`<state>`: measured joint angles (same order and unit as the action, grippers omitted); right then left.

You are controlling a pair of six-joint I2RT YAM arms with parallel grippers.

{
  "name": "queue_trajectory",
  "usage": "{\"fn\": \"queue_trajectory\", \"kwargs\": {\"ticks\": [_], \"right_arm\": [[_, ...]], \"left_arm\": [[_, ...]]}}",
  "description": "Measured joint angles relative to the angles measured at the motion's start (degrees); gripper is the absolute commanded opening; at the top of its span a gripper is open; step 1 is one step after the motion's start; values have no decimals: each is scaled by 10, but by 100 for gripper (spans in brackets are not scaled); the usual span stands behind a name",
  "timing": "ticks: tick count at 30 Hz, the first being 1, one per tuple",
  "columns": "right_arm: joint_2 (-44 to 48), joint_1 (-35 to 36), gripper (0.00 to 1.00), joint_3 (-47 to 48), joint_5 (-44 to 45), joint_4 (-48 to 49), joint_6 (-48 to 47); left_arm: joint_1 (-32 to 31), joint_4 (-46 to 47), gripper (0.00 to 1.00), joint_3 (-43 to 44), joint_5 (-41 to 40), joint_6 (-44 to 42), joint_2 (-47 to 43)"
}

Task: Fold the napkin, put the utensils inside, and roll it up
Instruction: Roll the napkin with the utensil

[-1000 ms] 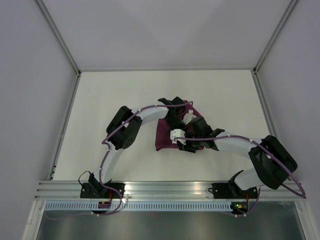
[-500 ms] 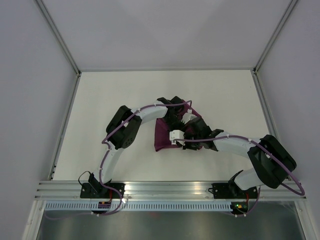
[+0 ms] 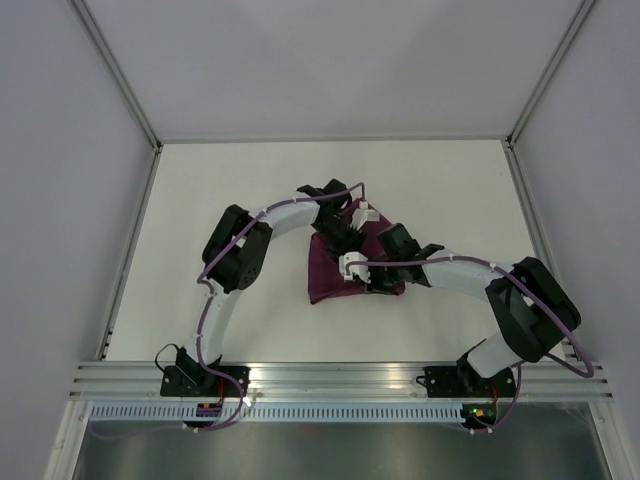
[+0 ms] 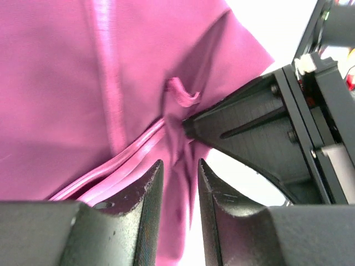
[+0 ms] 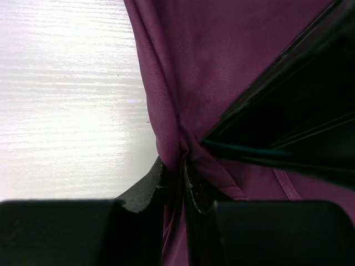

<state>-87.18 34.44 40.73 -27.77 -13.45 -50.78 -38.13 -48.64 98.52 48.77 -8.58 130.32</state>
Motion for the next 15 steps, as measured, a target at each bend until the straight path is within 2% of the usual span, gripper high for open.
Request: {"fn": "queue_trajectory", "kwargs": {"ticks": [3,8,11,15], "right_arm": [[-27,-19,0,33,-32,-40,-13],[-76,-53,0,92,-87,-119,-42],[-116,-74,1,136,-122,-179,-65],[-183,-99,1,207,-167,-274,-99]], "left_arm": [[23,35,36,-16,3,31,-13],[66,148,35,-91,-9,122,-68],[94,257,32,-169,-34,200,-126],[121,433,32,-312,-112,291,-232]]}}
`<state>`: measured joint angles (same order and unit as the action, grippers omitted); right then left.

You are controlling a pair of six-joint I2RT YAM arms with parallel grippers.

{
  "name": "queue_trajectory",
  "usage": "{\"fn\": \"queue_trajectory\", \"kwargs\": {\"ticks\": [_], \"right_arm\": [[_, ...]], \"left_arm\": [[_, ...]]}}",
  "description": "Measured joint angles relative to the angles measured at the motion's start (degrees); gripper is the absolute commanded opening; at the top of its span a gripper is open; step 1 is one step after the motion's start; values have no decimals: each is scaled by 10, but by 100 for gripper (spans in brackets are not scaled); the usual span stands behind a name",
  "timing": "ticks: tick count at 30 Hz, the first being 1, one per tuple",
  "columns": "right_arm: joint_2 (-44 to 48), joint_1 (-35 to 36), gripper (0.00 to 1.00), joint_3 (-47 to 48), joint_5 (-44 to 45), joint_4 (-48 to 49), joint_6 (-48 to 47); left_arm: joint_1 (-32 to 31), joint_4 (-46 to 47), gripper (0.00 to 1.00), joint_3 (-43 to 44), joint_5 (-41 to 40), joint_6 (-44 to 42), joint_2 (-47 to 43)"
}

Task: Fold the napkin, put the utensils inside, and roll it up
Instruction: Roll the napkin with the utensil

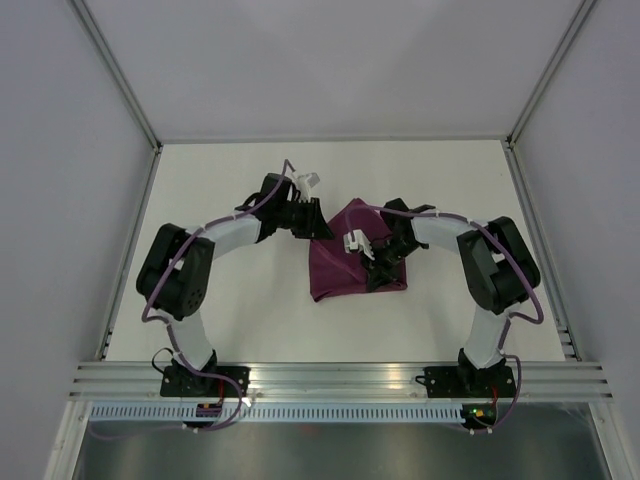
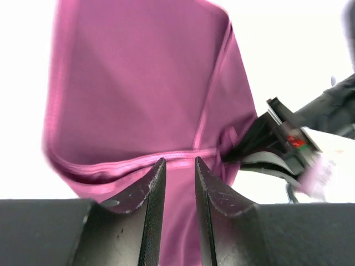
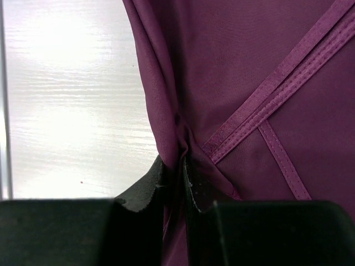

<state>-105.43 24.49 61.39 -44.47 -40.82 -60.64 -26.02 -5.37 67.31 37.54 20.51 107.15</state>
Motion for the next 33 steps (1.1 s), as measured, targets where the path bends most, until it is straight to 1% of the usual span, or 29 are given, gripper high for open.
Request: {"fn": "queue_trajectory", "kwargs": {"ticks": [4,7,10,13,17,21,24,28,33], "right_arm": [[-61,-16,0,64,-33,-90,-28],[-106,-24,0,109,-49,-157,-44],[-151,-30,0,150,-66,-223,-52],[-187,-34,0,179,-74,-278,-55],[-219,-35,1,200,-81,-324,-47],[-231,-35,1,206,-80,-341,-32],[-237,-35,0,210,-80,-346,-21],[-240,-35,0,212,-78,-346,1],[-240,-35,0,212,-75,-344,17]], "left_arm": [[-2,175,35,-123,-78,51,-91],[-13,284,37,-193,-123,55,-132],[-49,355,43,-250,-182,20,-170],[-106,399,45,-277,-236,-38,-200],[-170,425,48,-291,-299,-130,-239],[-228,425,49,-292,-373,-243,-263],[-276,406,48,-292,-423,-323,-262],[-332,396,50,-300,-472,-402,-249],[-385,386,53,-339,-513,-470,-221]]}}
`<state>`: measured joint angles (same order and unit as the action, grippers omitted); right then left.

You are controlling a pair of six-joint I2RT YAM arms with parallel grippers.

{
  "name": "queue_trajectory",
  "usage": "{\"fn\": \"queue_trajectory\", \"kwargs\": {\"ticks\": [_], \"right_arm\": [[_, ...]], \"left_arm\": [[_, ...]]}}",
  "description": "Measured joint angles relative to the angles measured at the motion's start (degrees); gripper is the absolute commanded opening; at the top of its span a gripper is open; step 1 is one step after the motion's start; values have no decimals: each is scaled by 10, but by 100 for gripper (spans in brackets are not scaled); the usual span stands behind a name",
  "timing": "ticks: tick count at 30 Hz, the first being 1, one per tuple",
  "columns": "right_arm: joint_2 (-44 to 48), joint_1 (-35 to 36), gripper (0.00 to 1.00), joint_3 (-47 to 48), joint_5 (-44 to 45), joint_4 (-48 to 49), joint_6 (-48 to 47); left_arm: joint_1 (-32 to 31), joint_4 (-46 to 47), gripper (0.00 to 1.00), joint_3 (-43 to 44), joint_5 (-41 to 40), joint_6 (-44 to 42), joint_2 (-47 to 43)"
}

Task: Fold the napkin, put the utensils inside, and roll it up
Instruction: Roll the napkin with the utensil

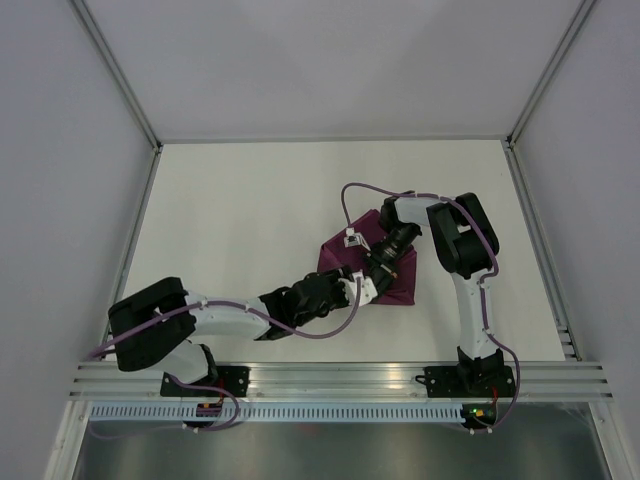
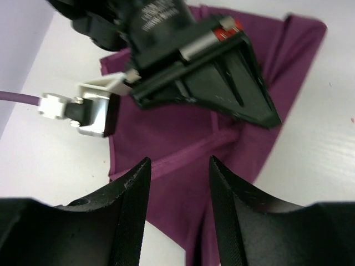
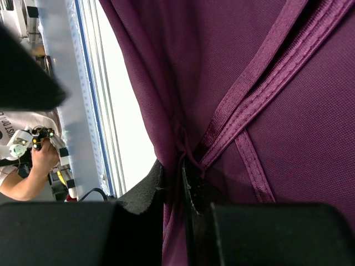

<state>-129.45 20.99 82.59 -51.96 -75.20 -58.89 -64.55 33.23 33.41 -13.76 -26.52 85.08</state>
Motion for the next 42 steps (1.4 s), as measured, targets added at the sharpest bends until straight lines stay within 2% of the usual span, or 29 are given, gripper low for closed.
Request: {"fn": "queue_trajectory", "kwargs": {"ticks": [7,23,27,32,42], "right_arm": [[-5,-2,0,5,0,-4,7],[-13,-3,1,12,-2,-13,7],[-18,-4,0,16,-3,-19,7],[-23,-5,0,21,-3,-24,7],[-28,-6,1,26,-2,-33,6]], "left_arm": [[-58,4,53,-23,-29,-50,40],[-79,36,50,-2,-23,-83,122],[-79,42,45,1,-20,-87,142],[-79,50,44,7,-16,-96,159],[-78,63,27,27,-13,-119,189]]}}
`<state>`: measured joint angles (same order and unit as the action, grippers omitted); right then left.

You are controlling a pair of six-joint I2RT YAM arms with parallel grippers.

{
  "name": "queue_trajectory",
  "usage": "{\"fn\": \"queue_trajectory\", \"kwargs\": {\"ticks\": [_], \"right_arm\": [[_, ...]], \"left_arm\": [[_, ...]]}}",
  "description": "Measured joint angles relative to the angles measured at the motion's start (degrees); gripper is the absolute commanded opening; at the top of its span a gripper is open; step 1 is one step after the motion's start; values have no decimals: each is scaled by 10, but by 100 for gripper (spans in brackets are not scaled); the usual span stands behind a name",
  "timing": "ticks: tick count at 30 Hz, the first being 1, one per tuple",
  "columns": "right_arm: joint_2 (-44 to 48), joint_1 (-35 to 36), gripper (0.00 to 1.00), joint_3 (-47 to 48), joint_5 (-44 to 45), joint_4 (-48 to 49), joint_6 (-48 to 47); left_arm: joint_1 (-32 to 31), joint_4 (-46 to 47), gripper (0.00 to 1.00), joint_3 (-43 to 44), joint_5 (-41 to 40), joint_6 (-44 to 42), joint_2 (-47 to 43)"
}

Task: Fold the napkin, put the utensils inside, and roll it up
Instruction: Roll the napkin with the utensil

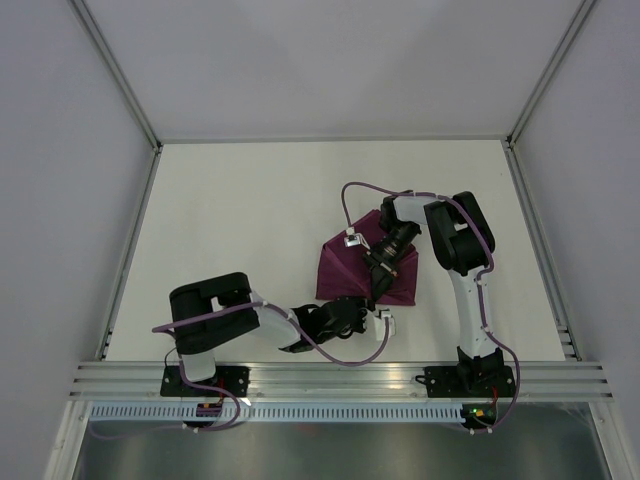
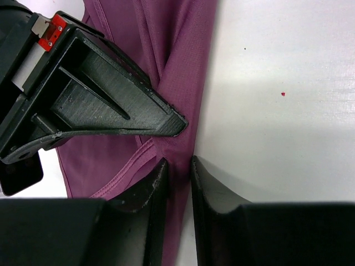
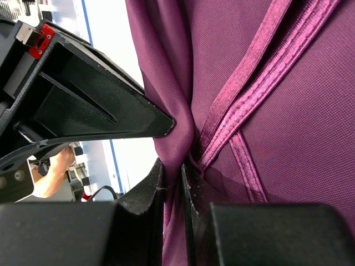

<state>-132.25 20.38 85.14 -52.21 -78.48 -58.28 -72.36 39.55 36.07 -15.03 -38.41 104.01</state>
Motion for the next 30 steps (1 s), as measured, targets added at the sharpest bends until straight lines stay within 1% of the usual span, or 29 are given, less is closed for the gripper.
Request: {"fn": "queue_trajectory", "kwargs": {"ticks": [8,11,15,18,19,22,23,25,26,27,30], "right_arm": [[-8,-2,0,5,0,-10,-2],[-8,-4,0,5,5,-15,-3],[-8,-7,0,7,11,-18,-5],[-8,-8,1,9,16,-21,-6],[-9,-9,1,9,19,-22,-7],[-8,-12,9,9,22,-24,-7],[-8,-13,14,9,24,-24,-6],[-4,-15,29,9,28,-23,-5],[-2,-16,29,8,28,-22,-5],[4,-16,34,5,30,-18,-1],[24,-19,41,0,33,0,10]], "left_arm": [[3,-6,23,9,4,-2,7],[3,-16,17,18,7,-2,11],[7,-33,7,30,21,-2,13],[10,-52,2,40,30,-2,13],[12,-63,2,46,34,-1,13],[17,-104,2,69,47,7,12],[20,-120,2,77,50,14,12],[26,-160,2,100,66,34,11],[30,-169,2,105,71,39,10],[36,-187,2,114,80,50,10],[49,-237,2,143,101,81,10]]}}
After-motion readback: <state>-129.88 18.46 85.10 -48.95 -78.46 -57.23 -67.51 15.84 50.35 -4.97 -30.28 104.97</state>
